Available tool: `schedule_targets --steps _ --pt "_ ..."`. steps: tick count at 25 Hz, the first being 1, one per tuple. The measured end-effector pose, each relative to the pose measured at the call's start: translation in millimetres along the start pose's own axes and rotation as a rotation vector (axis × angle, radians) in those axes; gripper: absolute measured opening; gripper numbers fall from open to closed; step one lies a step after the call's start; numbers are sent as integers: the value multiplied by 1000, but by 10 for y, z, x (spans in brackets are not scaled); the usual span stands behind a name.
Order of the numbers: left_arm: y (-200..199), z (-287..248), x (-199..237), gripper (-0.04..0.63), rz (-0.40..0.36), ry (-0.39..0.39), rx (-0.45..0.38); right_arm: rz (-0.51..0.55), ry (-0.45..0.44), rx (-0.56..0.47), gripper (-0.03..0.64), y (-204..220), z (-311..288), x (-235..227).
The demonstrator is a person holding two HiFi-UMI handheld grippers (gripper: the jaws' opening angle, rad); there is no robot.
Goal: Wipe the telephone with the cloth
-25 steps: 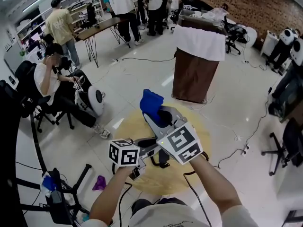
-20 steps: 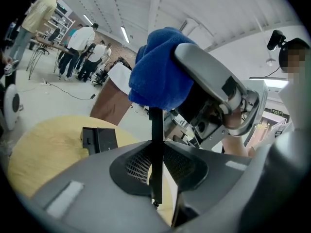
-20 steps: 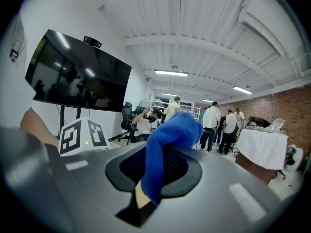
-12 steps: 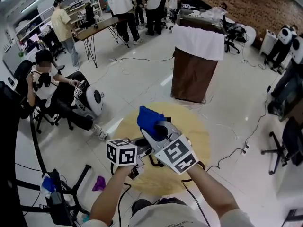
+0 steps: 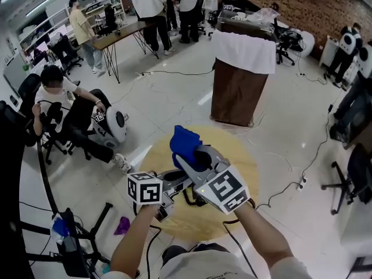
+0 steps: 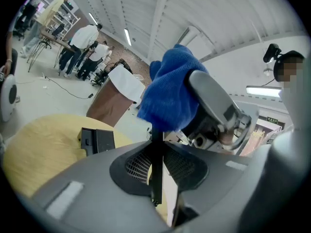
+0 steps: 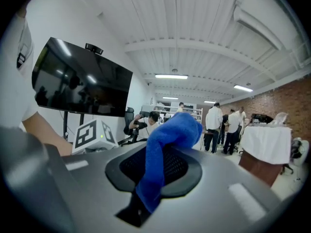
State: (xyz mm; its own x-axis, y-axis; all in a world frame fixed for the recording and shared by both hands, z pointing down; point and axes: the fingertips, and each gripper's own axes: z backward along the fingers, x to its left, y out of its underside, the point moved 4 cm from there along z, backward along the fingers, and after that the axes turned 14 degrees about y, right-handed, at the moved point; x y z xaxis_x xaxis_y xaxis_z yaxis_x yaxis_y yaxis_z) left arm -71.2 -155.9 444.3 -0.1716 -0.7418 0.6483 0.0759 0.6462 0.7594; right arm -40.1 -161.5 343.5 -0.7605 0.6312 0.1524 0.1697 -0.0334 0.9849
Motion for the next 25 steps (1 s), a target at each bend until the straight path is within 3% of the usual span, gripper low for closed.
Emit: schedule_targets --steps 5,9,17,25 --pt "17 77 -86 63 11 57 -8 -19 130 -112 61 -249 50 -616" --pt "1 150 -176 63 45 115 -28 20 175 -106 61 -70 36 -910" --pt "-164 155 -381 64 48 197 9 155 85 -118 61 409 11 -630" --pt "-201 156 -451 64 46 218 40 348 -8 -133 61 656 55 -327"
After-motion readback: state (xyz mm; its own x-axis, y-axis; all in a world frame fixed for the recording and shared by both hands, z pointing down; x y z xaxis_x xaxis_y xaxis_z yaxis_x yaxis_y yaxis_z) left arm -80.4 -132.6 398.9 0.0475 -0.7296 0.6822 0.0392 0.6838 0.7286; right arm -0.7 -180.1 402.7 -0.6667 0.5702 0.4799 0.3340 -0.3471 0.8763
